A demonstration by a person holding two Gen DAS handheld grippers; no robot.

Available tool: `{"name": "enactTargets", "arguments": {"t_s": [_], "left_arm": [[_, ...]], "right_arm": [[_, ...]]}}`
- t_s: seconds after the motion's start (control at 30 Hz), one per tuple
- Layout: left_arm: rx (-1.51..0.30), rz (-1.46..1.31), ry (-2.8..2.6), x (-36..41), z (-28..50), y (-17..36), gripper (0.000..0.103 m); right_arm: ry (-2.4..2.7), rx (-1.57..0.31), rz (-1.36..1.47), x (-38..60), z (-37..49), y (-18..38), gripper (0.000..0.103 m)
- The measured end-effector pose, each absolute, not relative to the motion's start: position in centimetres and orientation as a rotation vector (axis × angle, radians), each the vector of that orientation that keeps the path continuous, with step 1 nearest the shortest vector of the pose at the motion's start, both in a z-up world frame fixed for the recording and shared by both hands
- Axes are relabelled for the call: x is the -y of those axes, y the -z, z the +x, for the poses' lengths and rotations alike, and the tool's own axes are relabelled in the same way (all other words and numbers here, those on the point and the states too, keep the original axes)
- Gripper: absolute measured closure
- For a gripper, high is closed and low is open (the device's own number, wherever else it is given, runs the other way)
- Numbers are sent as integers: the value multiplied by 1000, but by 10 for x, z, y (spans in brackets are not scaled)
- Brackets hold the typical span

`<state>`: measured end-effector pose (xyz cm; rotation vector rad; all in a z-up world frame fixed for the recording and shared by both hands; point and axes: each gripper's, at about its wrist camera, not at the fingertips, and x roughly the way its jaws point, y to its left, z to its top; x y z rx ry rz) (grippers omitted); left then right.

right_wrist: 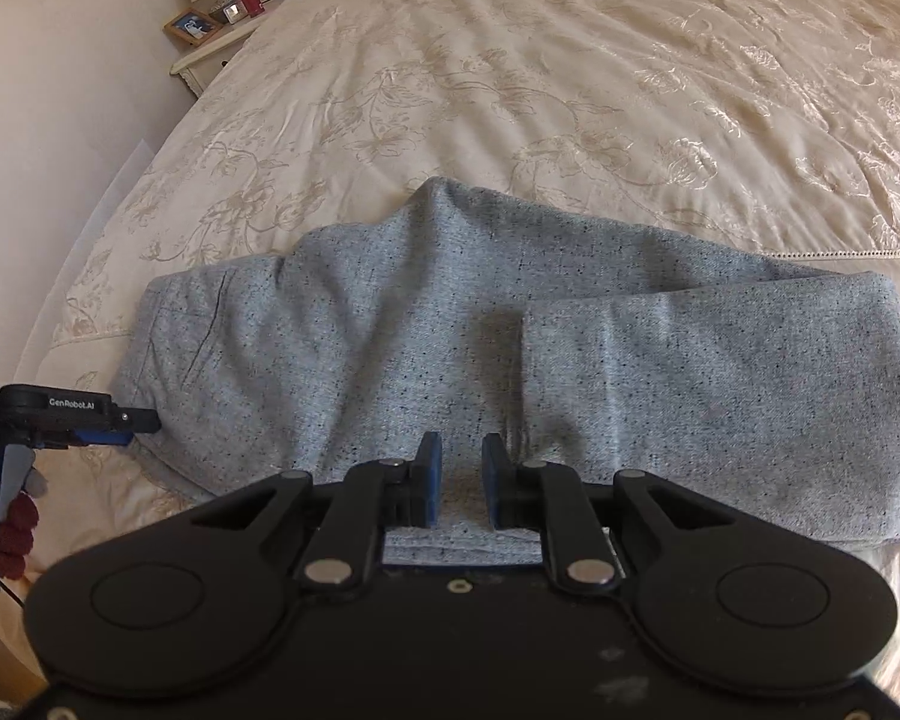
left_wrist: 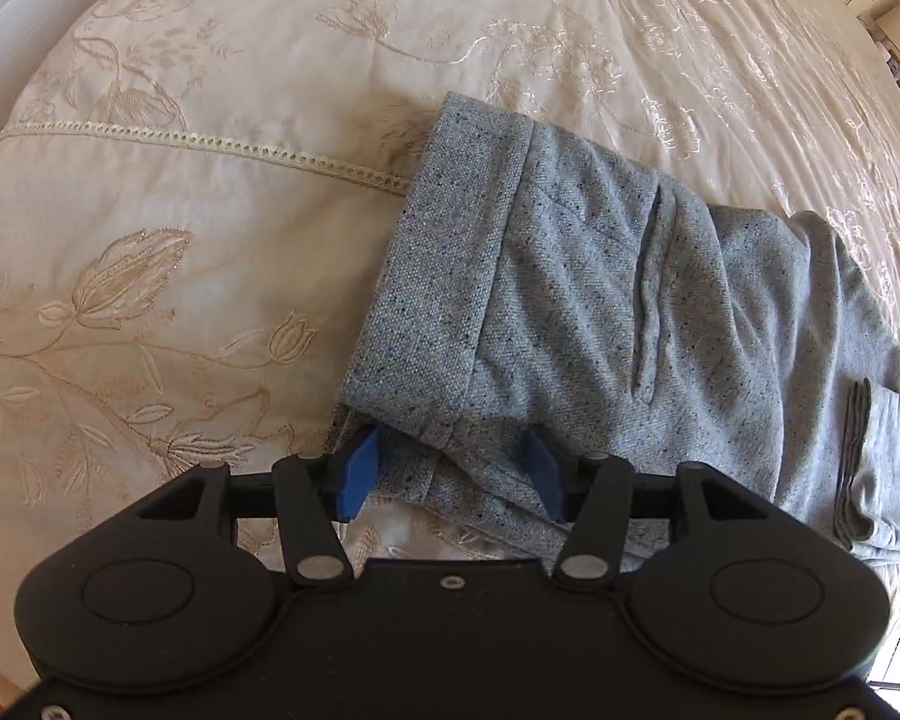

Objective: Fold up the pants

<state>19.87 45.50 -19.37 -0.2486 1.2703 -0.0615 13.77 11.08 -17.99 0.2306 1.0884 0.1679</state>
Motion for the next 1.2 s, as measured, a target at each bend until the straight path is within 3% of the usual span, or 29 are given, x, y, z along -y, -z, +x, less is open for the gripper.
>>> {"name": "enactTargets", "arguments": {"t_s": [0.57, 0.73, 0.8, 0.87, 0.93, 1.2], "left_arm": [[-1171, -626, -18, -488, 194, 214, 37], [-1120, -583, 7, -479, 215, 209, 37], [-1107, -546, 18, -473, 224, 205, 45], [-1126, -502, 16, -472, 228, 202, 69], [-1102, -504, 20, -475, 225, 195, 80], [-1002, -388, 50, -460, 202, 148, 83]], "right_arm": [[-134, -1128, 186, -144, 141, 179, 86], [-126, -1137, 200, -144, 148, 185, 86], [-115, -1130, 196, -143, 157, 189, 86], [-99, -1116, 199, -141, 173, 193, 86], [-80, -1095, 198, -140, 195, 197, 86], [32, -1097, 203, -128, 267, 227, 89]]}}
